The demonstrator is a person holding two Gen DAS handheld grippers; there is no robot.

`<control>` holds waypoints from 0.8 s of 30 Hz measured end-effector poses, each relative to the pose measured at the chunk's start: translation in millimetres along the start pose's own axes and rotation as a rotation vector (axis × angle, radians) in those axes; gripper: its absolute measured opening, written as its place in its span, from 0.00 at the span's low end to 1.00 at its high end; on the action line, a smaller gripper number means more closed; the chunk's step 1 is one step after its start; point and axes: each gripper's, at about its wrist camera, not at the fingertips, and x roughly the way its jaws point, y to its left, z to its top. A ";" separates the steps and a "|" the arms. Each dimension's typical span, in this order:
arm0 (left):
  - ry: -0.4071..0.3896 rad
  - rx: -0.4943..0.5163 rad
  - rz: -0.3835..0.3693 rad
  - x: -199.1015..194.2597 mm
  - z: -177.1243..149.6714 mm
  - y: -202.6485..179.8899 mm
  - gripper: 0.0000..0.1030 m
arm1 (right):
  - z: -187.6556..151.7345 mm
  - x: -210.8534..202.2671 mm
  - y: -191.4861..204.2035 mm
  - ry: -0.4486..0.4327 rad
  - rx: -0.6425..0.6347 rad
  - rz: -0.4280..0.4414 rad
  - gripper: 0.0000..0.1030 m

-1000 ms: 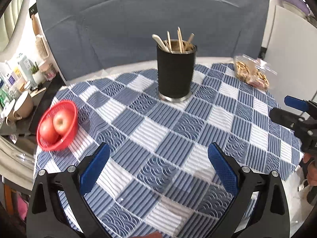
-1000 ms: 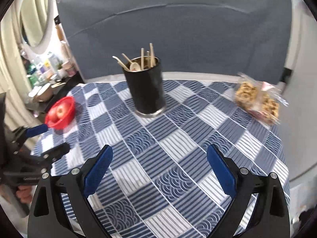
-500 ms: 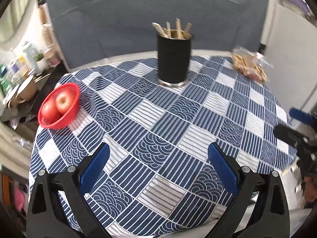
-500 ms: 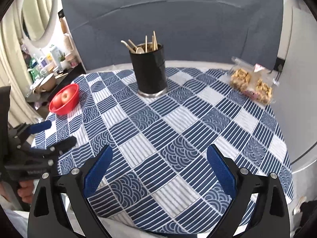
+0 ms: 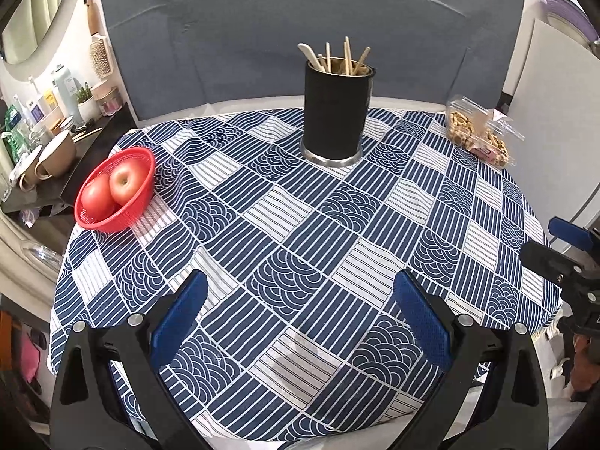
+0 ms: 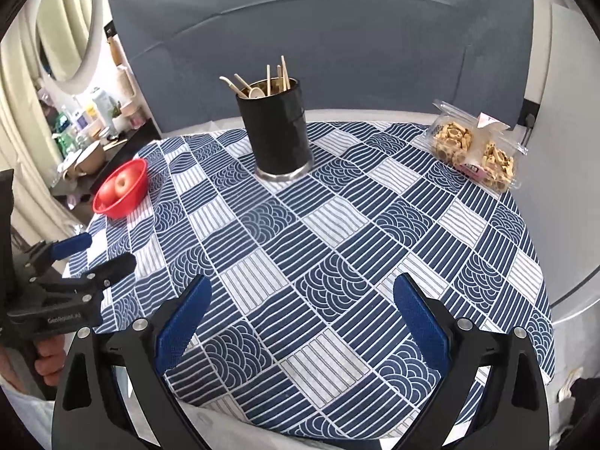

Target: Organize utensils

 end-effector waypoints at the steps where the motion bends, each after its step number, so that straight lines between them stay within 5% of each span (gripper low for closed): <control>1: 0.003 0.000 0.001 0.6 0.1 -0.5 0.94 | 0.6 0.7 -0.2 0.001 -0.001 0.002 0.91; 24: 0.013 0.017 -0.012 4.0 -0.7 -8.9 0.94 | -3.3 5.6 -2.3 0.028 0.002 -0.003 0.91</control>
